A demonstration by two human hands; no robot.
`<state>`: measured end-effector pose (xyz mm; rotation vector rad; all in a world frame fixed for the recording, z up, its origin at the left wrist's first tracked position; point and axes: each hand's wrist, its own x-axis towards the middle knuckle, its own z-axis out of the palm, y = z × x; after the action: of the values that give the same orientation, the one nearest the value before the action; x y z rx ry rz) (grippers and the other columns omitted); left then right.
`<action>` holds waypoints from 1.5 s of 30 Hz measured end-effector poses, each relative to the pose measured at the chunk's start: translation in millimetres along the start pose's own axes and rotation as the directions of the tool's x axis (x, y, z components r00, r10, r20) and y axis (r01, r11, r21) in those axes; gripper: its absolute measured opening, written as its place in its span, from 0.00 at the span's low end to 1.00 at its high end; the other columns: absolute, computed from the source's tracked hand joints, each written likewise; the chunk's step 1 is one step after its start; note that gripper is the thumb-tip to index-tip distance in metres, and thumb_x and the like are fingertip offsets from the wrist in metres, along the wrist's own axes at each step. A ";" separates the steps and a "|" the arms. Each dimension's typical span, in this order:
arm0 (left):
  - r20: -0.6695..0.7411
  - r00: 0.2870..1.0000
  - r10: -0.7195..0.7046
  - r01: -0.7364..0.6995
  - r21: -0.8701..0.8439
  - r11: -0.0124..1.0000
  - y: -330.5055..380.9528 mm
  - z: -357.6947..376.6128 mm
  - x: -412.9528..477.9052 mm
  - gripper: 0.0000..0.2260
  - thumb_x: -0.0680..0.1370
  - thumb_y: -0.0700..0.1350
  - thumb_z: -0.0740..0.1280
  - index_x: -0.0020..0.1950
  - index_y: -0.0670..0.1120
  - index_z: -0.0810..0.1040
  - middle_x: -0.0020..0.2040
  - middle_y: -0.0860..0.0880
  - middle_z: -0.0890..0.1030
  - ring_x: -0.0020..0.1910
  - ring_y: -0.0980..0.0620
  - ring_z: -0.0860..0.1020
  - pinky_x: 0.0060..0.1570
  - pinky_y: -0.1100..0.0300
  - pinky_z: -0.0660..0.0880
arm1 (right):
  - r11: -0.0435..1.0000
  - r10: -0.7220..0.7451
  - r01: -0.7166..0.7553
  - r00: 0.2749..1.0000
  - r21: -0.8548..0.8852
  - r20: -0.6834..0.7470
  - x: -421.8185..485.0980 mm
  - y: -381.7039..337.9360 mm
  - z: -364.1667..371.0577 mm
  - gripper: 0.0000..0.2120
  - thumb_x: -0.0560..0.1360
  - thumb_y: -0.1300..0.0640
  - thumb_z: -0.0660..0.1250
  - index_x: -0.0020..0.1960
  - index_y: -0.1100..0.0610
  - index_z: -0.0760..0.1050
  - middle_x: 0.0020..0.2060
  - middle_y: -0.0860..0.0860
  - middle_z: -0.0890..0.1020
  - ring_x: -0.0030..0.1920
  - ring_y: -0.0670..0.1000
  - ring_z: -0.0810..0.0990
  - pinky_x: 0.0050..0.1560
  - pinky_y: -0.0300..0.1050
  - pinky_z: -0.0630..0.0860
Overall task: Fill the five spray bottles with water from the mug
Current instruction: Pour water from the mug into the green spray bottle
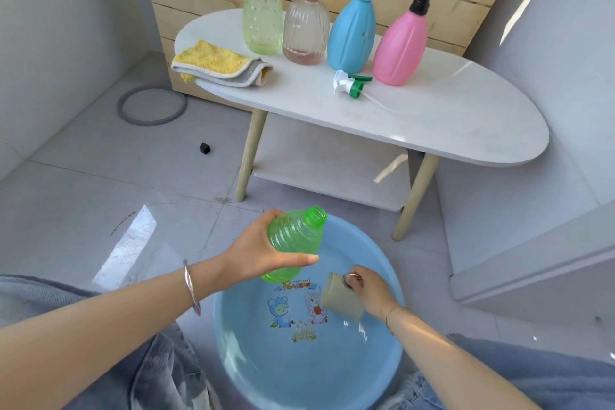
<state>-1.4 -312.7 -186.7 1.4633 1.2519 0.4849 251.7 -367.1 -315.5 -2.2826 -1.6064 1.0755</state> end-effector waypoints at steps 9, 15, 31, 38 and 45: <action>-0.029 1.000 -0.005 0.005 -0.008 1.000 5.4 -0.1 3.1 0.29 0.62 0.52 0.82 0.57 0.51 0.73 0.50 0.52 0.83 0.48 0.58 0.82 0.47 0.66 0.78 | 0.945 -0.118 0.107 0.993 -0.309 -0.018 -1.1 12.6 28.3 0.17 0.82 0.52 0.55 0.35 0.47 0.56 0.37 0.44 0.66 0.48 0.52 0.69 0.46 0.44 0.56; -0.026 1.000 -0.017 0.016 -0.028 0.999 3.3 -1.6 3.8 0.29 0.62 0.51 0.82 0.58 0.51 0.74 0.50 0.52 0.83 0.49 0.57 0.82 0.48 0.65 0.79 | 0.974 -0.088 0.084 0.996 -0.209 -0.008 -6.8 7.4 49.4 0.19 0.81 0.50 0.57 0.34 0.47 0.55 0.33 0.42 0.64 0.47 0.52 0.69 0.44 0.44 0.56; -0.076 0.997 0.006 -0.013 -0.094 0.995 23.4 -6.6 4.4 0.29 0.59 0.56 0.81 0.56 0.55 0.73 0.48 0.57 0.81 0.44 0.66 0.80 0.40 0.71 0.75 | 0.766 0.123 0.015 0.978 0.643 -0.170 -22.0 -32.2 -37.2 0.22 0.70 0.62 0.73 0.27 0.52 0.62 0.28 0.52 0.62 0.36 0.49 0.64 0.33 0.43 0.59; -0.149 0.988 0.044 -0.068 -0.156 0.986 33.9 -17.3 8.8 0.25 0.65 0.48 0.81 0.58 0.54 0.73 0.49 0.56 0.81 0.41 0.69 0.79 0.36 0.75 0.73 | 0.667 0.019 0.244 0.939 0.704 -0.344 -45.2 -68.2 -121.8 0.20 0.72 0.61 0.72 0.30 0.56 0.63 0.30 0.53 0.68 0.34 0.48 0.70 0.39 0.39 0.63; -0.151 0.985 0.083 -0.107 -0.161 0.981 37.6 -17.5 7.7 0.25 0.66 0.46 0.80 0.58 0.52 0.74 0.49 0.56 0.81 0.40 0.70 0.79 0.36 0.76 0.73 | 0.464 -0.122 0.422 0.901 0.779 -0.416 -78.4 -97.9 -175.6 0.23 0.60 0.50 0.79 0.26 0.52 0.63 0.25 0.47 0.63 0.32 0.46 0.68 0.48 0.47 0.61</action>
<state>2.9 -292.1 -150.1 1.3679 1.2247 0.7542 273.8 -347.3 -101.8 -1.3379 -0.9035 1.0231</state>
